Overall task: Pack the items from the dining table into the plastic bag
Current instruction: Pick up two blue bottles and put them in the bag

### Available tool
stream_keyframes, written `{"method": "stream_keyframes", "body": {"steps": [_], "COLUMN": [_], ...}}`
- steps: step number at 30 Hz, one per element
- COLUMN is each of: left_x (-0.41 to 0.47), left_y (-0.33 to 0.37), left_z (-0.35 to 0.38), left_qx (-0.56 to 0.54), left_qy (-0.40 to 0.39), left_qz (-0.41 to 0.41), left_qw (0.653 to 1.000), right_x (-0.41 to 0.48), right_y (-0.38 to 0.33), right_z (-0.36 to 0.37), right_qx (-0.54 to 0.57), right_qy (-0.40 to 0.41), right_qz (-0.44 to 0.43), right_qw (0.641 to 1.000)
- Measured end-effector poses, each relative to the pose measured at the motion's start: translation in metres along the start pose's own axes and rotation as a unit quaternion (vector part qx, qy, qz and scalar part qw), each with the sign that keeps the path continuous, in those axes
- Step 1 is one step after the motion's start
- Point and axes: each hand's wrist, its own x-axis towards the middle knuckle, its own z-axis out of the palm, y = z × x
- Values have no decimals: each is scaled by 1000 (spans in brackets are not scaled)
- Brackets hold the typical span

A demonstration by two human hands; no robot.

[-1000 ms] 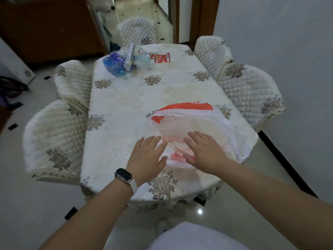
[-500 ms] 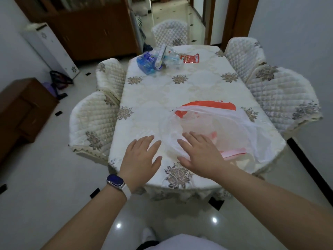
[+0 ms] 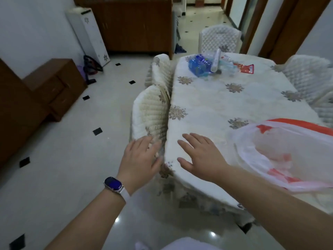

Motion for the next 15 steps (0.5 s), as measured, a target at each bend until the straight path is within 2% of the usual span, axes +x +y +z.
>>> {"method": "stream_keyframes", "body": {"steps": [8,15], "left_x": [-53,-74], "left_y": [-164,-251], "left_z": [-36,-51], "left_qx": [47,67], "left_qy": [-16,-19], "left_qz": [-62,-113], "left_qw": [997,991], "right_x": [125,200], "right_y": [-136,-197], "right_z": [26,47], "right_qx": [21,30], "right_qy": [14,1], "right_qz": [-78,-126], "right_qw": [997,992]}}
